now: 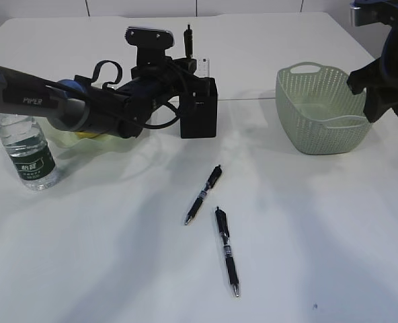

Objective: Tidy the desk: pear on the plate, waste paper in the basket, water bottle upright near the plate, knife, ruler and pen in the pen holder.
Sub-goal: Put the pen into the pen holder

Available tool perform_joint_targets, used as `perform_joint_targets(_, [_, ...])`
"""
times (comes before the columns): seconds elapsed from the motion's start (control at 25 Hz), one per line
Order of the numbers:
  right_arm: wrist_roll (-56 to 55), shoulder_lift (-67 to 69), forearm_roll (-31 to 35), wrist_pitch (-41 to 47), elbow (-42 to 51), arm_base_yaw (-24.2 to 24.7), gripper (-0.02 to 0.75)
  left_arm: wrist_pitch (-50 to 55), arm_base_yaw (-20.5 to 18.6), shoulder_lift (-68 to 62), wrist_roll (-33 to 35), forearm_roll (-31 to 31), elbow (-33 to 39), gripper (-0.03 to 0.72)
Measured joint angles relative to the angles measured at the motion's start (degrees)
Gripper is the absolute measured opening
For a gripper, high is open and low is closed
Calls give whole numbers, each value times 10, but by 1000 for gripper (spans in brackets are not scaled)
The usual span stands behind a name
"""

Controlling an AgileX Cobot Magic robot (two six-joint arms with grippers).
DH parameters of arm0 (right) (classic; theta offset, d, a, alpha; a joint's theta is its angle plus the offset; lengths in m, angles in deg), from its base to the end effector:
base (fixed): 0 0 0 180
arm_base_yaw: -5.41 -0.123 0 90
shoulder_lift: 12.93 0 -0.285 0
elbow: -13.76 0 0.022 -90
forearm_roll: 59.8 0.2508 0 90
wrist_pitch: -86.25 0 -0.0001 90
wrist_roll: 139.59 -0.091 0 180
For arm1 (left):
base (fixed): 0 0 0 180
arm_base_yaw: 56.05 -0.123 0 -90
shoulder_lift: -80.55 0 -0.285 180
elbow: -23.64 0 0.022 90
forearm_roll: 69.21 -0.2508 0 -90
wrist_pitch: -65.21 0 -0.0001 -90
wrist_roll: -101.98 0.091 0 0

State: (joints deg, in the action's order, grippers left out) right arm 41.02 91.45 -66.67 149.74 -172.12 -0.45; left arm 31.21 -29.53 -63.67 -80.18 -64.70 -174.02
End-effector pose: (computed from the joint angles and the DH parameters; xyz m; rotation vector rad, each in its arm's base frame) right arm 0.3494 0.0261 0.2978 -0.2105 2.8114 -0.1427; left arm 0.4819 -0.2360 0.1536 0.2582 1.6111 -0.4004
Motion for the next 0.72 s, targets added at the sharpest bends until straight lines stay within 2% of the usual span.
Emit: perform_joint_targets(0.72, [0,0,-1,-7,0,0,352,45,0,0,-22,-10,0,65])
